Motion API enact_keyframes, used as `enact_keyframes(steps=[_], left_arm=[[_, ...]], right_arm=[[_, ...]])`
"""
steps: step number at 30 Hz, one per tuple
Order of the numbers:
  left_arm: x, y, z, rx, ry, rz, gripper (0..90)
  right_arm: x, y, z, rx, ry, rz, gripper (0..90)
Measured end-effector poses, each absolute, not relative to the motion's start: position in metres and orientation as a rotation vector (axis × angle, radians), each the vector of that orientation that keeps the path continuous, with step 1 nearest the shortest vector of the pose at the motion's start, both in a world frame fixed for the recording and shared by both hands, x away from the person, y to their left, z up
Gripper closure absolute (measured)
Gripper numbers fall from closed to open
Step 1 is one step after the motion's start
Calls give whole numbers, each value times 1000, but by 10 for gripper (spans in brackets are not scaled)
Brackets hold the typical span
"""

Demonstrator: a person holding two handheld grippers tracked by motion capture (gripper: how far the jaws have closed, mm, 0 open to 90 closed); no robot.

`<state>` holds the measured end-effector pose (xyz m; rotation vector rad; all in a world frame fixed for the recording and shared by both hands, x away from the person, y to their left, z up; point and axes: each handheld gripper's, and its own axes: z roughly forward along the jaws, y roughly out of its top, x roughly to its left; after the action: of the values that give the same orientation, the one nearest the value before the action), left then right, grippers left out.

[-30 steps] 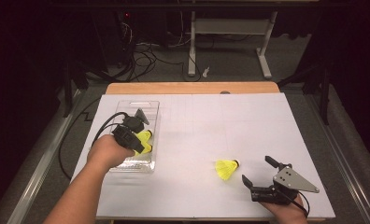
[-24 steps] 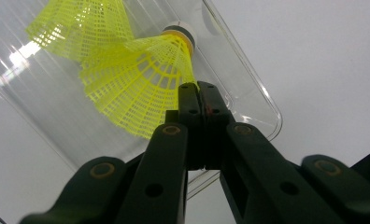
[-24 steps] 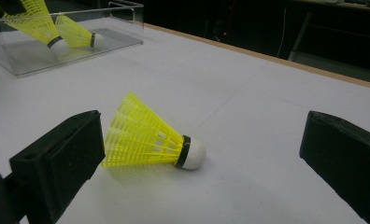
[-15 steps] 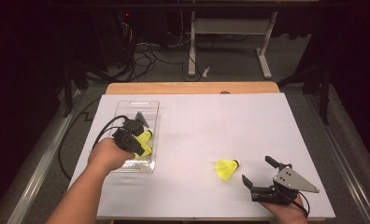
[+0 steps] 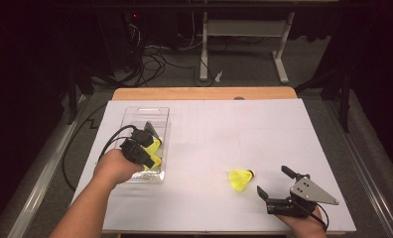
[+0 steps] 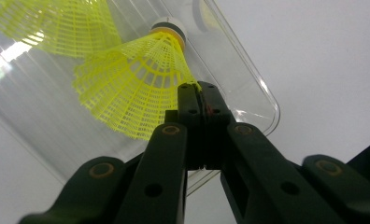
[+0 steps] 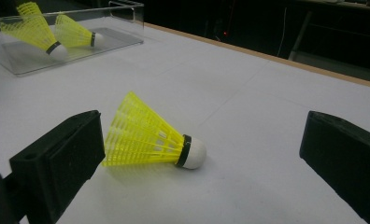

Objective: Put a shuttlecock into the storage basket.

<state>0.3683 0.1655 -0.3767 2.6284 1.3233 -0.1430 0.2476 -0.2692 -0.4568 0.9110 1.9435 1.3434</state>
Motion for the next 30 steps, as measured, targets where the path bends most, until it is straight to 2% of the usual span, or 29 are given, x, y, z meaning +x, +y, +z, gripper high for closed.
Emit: enact_keyframes(steps=[18,30], left_arm=[[362,175,-385,2629,1347,-183,870],[366,175,-378,2599,1365,-223,760]], right_arm=[[248,-266,-458,913,1954,1336,7],[248,-266,-458,908,1952,1335,7]])
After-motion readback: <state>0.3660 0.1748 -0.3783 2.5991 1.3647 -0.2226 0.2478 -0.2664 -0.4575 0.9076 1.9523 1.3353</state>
